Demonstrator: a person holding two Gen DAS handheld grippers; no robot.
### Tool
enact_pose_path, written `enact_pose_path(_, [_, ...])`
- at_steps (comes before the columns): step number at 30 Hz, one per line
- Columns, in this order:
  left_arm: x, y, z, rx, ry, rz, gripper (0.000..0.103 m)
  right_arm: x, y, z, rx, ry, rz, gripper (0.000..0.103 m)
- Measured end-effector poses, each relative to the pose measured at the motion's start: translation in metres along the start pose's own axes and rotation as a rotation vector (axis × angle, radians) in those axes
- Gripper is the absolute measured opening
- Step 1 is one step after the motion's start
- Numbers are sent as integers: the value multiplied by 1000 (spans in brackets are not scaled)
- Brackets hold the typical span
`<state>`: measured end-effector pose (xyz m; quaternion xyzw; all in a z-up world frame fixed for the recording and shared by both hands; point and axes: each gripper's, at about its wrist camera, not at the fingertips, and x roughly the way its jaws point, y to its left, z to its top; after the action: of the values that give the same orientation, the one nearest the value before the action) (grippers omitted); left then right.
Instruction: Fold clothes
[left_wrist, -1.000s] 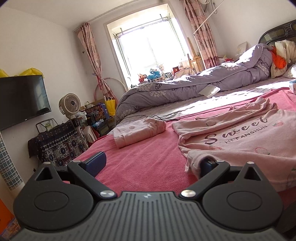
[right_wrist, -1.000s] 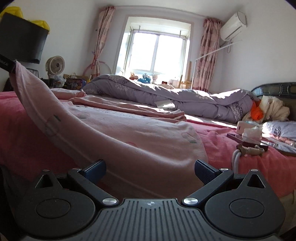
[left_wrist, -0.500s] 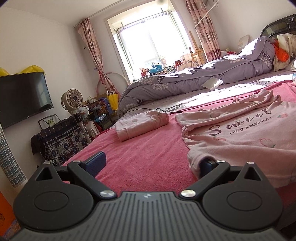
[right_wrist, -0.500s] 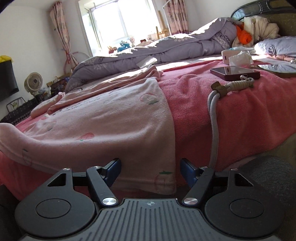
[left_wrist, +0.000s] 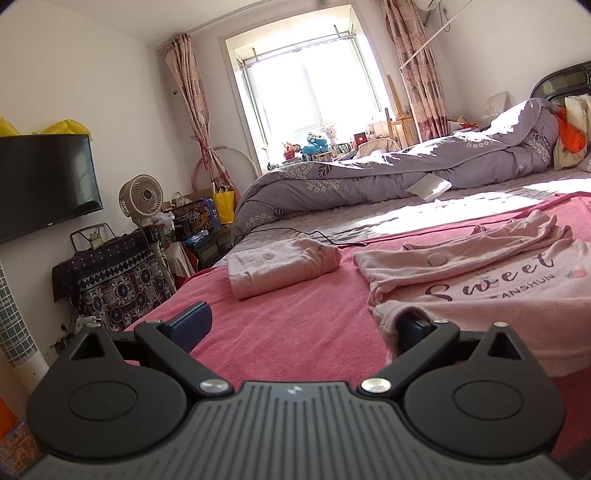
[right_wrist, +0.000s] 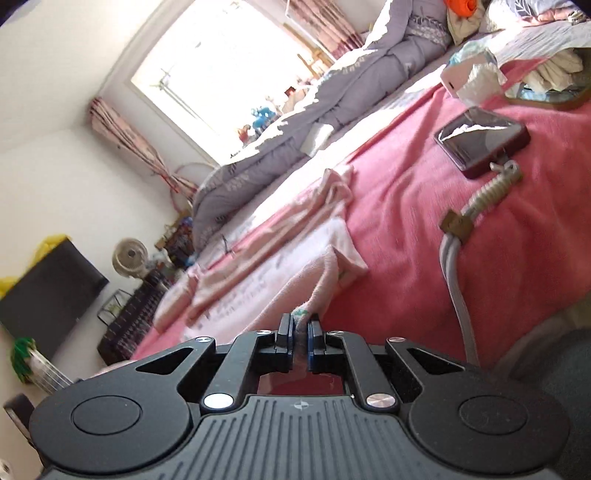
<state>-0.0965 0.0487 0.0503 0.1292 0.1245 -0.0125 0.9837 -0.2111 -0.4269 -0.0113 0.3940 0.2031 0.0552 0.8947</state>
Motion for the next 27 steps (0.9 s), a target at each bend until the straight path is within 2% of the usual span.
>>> enact_pose_path(2, [21, 7, 16, -54, -2, -16, 101, 11, 3, 27, 7, -40, 38, 9])
enact_pose_path(4, [46, 11, 32, -117, 4, -42, 101, 36, 7, 52, -33, -71, 14, 9])
enact_pose_path(6, [80, 4, 43, -139, 31, -56, 101, 63, 11, 76, -84, -100, -21, 9])
enact_pose_path(8, [111, -12, 41, -70, 89, -44, 102, 99, 11, 91, -152, -84, -89, 12])
enact_pose_path(10, [144, -30, 36, 24, 159, -30, 102, 139, 8, 99, -217, -15, -172, 17])
enact_pose_path(11, [157, -38, 33, 71, 190, -22, 102, 154, 8, 98, -245, 9, -212, 25])
enact_pose_path(12, [165, -44, 26, 116, 215, -13, 102, 160, 9, 96, -277, 6, -227, 29])
enact_pose_path(14, [171, -52, 11, 181, 239, -18, 102, 162, 11, 89, -347, -34, -215, 54])
enact_pose_path(15, [171, -54, 6, 187, 245, -34, 102, 160, 13, 86, -385, -59, -207, 62])
enact_pose_path(16, [171, -50, 3, 179, 254, -55, 102, 155, 13, 86, -429, -85, -199, 76])
enact_pose_path(17, [171, -43, 2, 156, 268, -82, 103, 152, 14, 87, -476, -95, -200, 80])
enact_pose_path(19, [174, -27, 3, 90, 303, -146, 103, 151, 16, 88, -566, -86, -220, 80])
enact_pose_path(23, [194, -2, 10, -55, 406, -308, 103, 158, 18, 82, -662, -8, -208, 80])
enact_pose_path(25, [207, 5, 3, -143, 488, -413, 103, 166, 20, 71, -709, 31, -228, 80])
enact_pose_path(27, [221, 10, -6, -241, 581, -439, 103, 179, 20, 61, -750, 57, -279, 80])
